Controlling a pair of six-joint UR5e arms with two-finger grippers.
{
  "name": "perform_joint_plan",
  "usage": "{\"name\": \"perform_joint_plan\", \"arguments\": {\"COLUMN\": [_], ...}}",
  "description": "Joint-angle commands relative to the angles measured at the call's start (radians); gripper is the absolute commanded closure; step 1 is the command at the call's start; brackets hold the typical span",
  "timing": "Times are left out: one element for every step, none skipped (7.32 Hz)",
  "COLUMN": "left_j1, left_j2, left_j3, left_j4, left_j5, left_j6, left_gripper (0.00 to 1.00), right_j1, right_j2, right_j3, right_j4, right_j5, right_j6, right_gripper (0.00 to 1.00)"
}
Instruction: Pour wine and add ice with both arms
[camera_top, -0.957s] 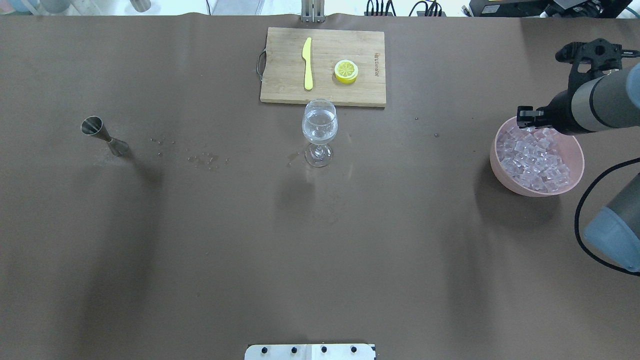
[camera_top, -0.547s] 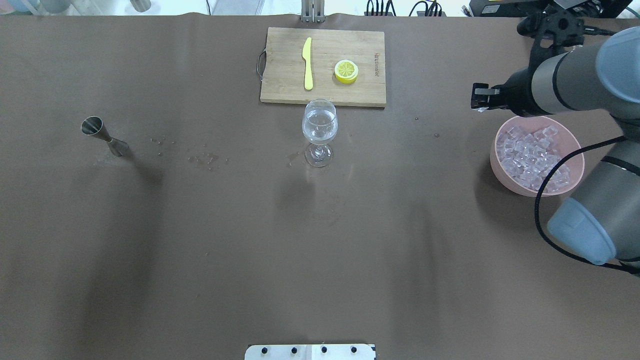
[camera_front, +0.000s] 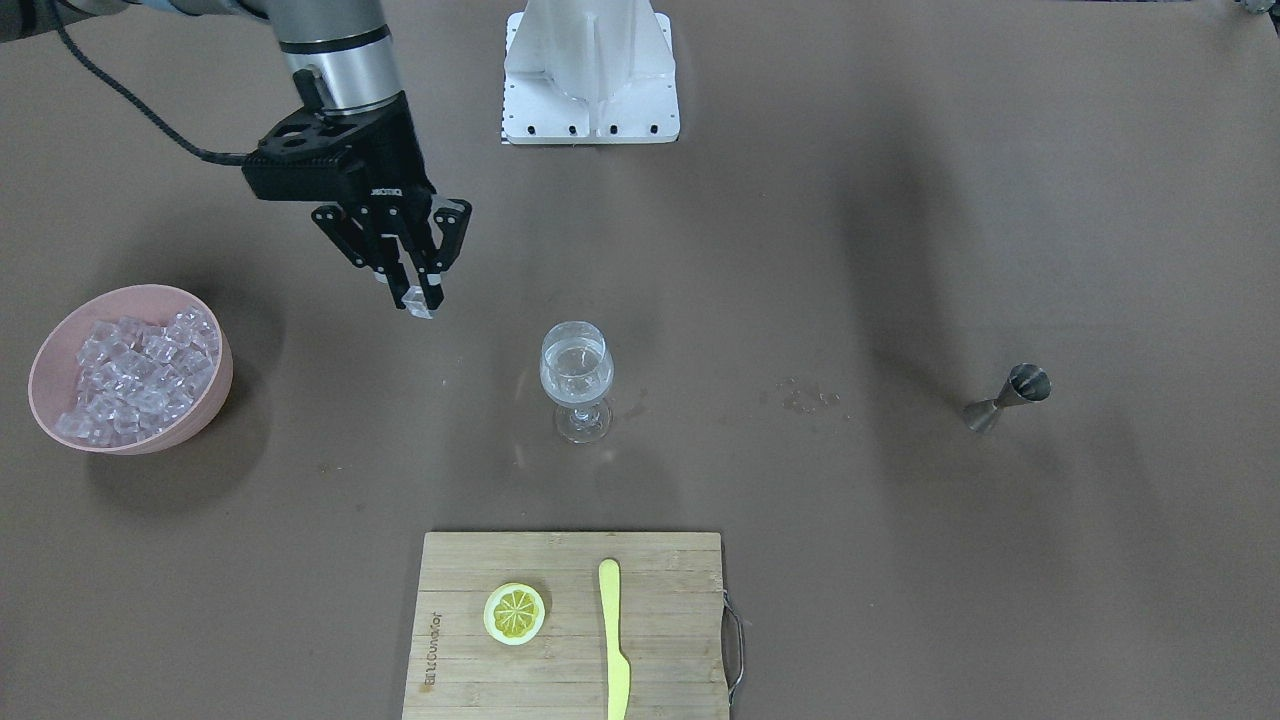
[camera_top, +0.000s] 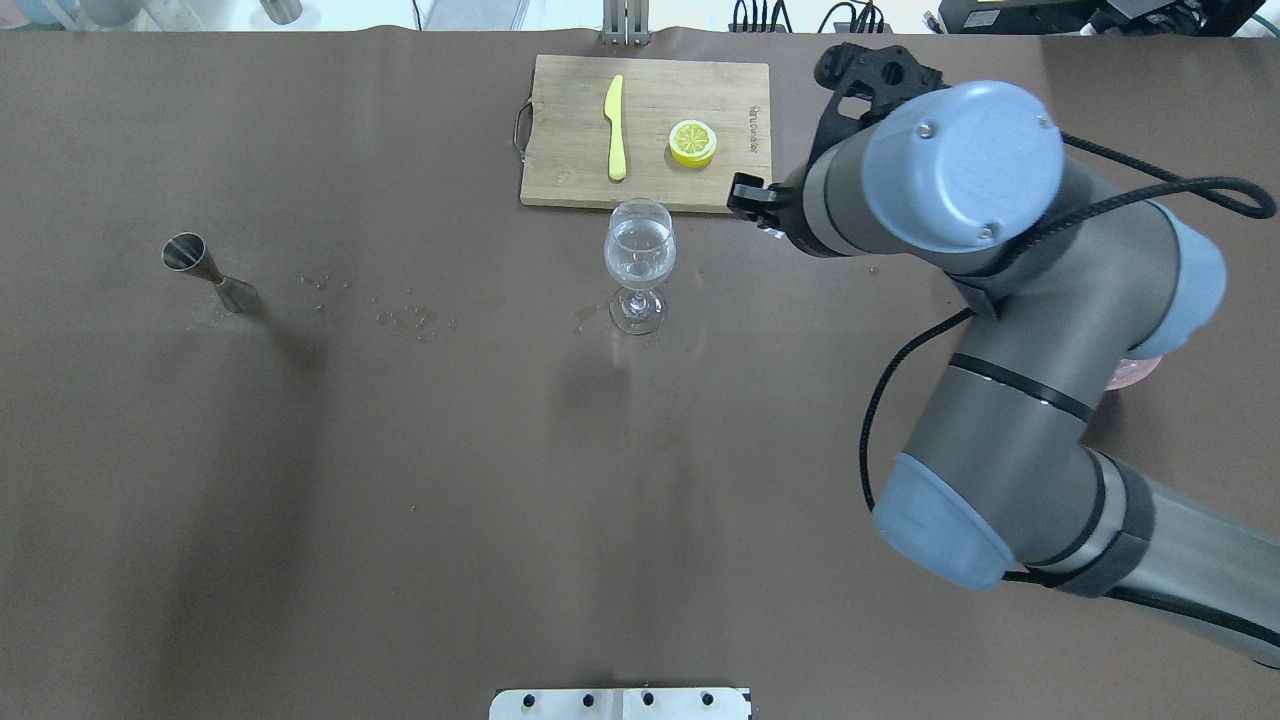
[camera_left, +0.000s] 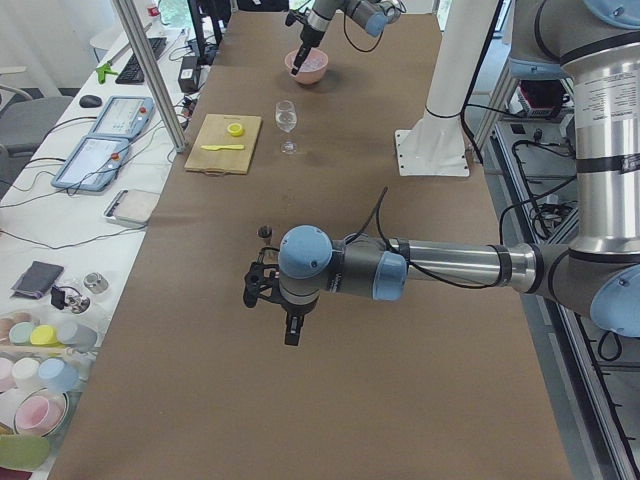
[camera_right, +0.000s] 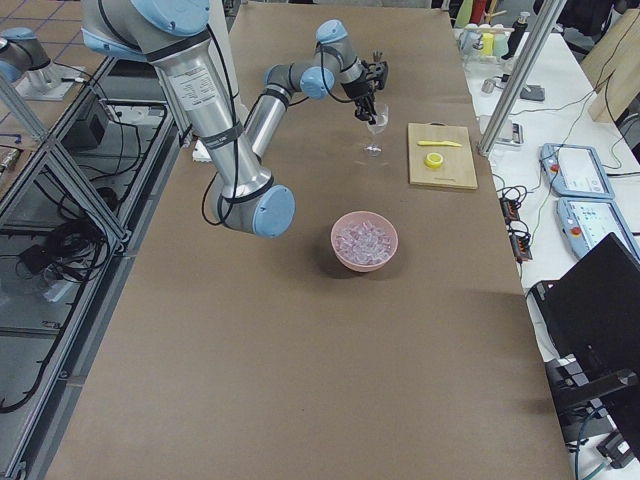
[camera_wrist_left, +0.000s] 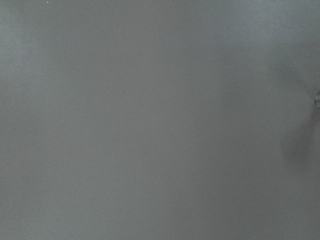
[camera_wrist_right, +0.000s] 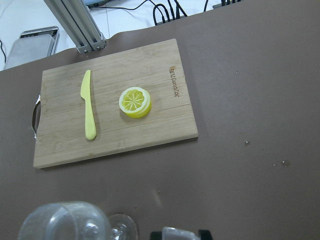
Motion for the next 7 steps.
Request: {"name": "perform_joint_plan", "arguments": {"left_j1": [0.000, 0.000, 0.000, 0.000, 0.000, 0.000, 0.000], "left_j2": [0.001, 0.001, 0.002, 0.001, 0.001, 0.001, 0.001], "left_j3": [0.003, 0.004, 0.004, 0.007, 0.008, 0.009, 0.011], "left_j4": [0.000, 0.000, 0.000, 0.000, 0.000, 0.000, 0.000], "left_j5": [0.000, 0.001, -0.001, 0.000, 0.001, 0.001, 0.001], "left_j6": [-0.001, -0.001, -0.001, -0.001, -0.001, -0.001, -0.001], "left_gripper": [0.02, 0.02, 0.02, 0.02, 0.02, 0.02, 0.02], "right_j1": [-0.029, -0.038, -0.048, -0.048, -0.055, -0.073, -0.077], "right_j2": [0.143, 0.192, 0.250, 0.302, 0.335, 0.343, 0.349], "right_j3": [-0.104, -0.155, -0.224, -0.297, -0.341, -0.353, -0.364], "right_j4": [-0.088, -0.104, -0.123, -0.125, -0.134, -0.137, -0.135], "right_j5": [-0.032, -0.059, -0.064, -0.066, -0.084, -0.113, -0.116], "right_j6": [0.047, 0.075, 0.084, 0.090, 0.090, 0.103, 0.103], "right_gripper": [1.00, 1.00, 1.00, 1.00, 1.00, 1.00, 1.00]}}
